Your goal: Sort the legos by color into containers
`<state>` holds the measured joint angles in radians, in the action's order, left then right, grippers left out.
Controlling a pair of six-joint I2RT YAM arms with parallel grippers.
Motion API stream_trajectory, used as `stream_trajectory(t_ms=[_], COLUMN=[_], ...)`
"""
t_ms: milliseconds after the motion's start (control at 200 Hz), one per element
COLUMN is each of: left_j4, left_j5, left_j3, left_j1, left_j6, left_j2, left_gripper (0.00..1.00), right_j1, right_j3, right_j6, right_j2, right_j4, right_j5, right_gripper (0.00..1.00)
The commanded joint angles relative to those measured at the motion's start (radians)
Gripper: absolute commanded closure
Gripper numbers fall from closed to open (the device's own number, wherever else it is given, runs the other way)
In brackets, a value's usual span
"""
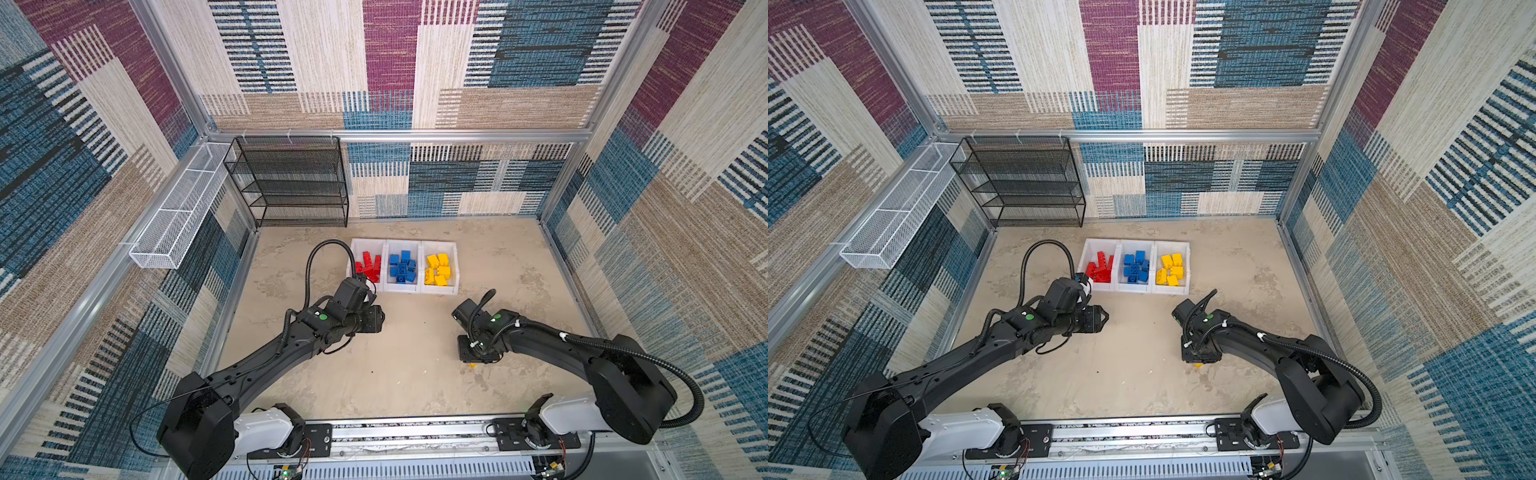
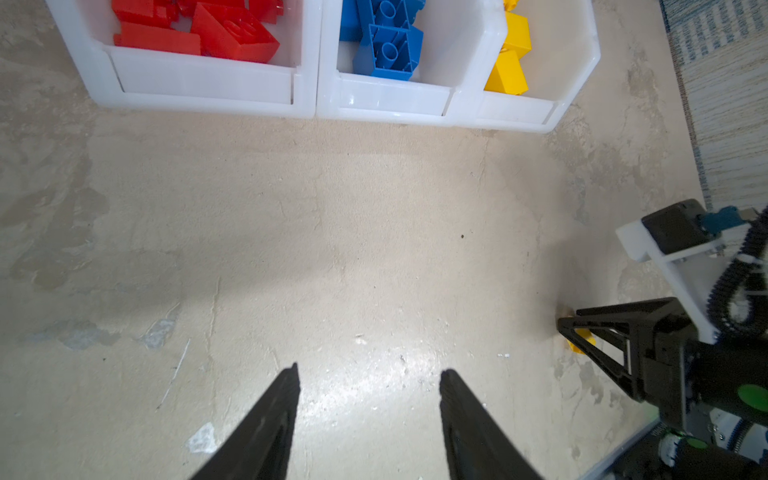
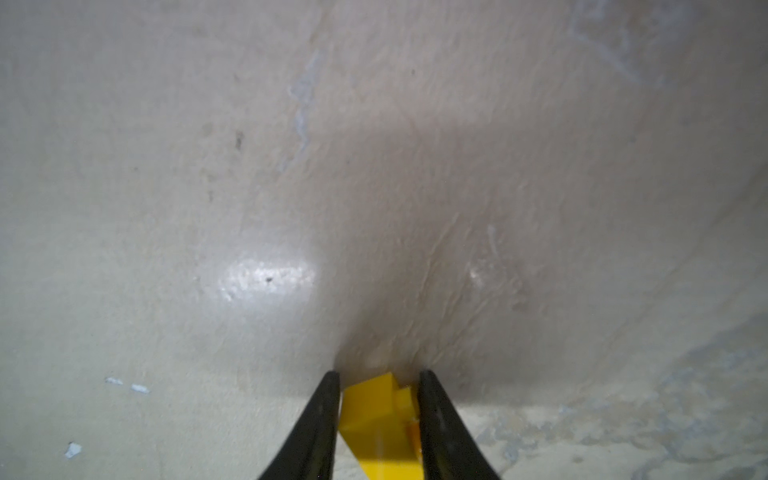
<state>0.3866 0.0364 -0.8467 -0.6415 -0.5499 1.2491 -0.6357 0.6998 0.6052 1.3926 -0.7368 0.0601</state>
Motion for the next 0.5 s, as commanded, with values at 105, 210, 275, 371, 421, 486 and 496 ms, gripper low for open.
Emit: stream_trajectory(t_ms=[105,210,275,371,421,486,496], left_j4=[0.003,0.003,0.005,0.017,0.027,0.038,0.037], left_j5=[-0.002,-0.001,-0.005,-0.014,-0.025,-0.04,-0.045], left_j3=[0.005,0.007,0.007,0.005,0.006,0.01,0.011], left_j1=[0.002,0.0,0.001,0.001,0.0,0.001,0.0], left_j6=[-0.006,-0.006,-0.007,-0.002,-0.001,-0.001,0.0], left_j2=[-0.009,-0.011,-0.015,-0.022,-0.03,-0.043,-0.046], left_gripper=[0.42,0.42,0.42,0.42,0.42,0.42,0.42], right_j1=[-0.002,-0.002,-0.003,0.007,0.028,0.068,0.075], right_j3=[-0.005,0.003,0.027,0.116,0.191,0.301,0.318], right_j6=[0.035,0.04,0.039,0.007,-0.029,-0.081,-0.091], right_j2=[0.002,-0.003,-0.004,0.018,0.052,0.108,0.118], right_j4=[-0.009,-0.01,-0.005,0.007,0.015,0.037,0.041], right_j5=[0.013,0.016,0.014,0.028,0.032,0.026,0.025], right_gripper=[0.73,0.74,0.75,0.75,0.75,0.75,0.75])
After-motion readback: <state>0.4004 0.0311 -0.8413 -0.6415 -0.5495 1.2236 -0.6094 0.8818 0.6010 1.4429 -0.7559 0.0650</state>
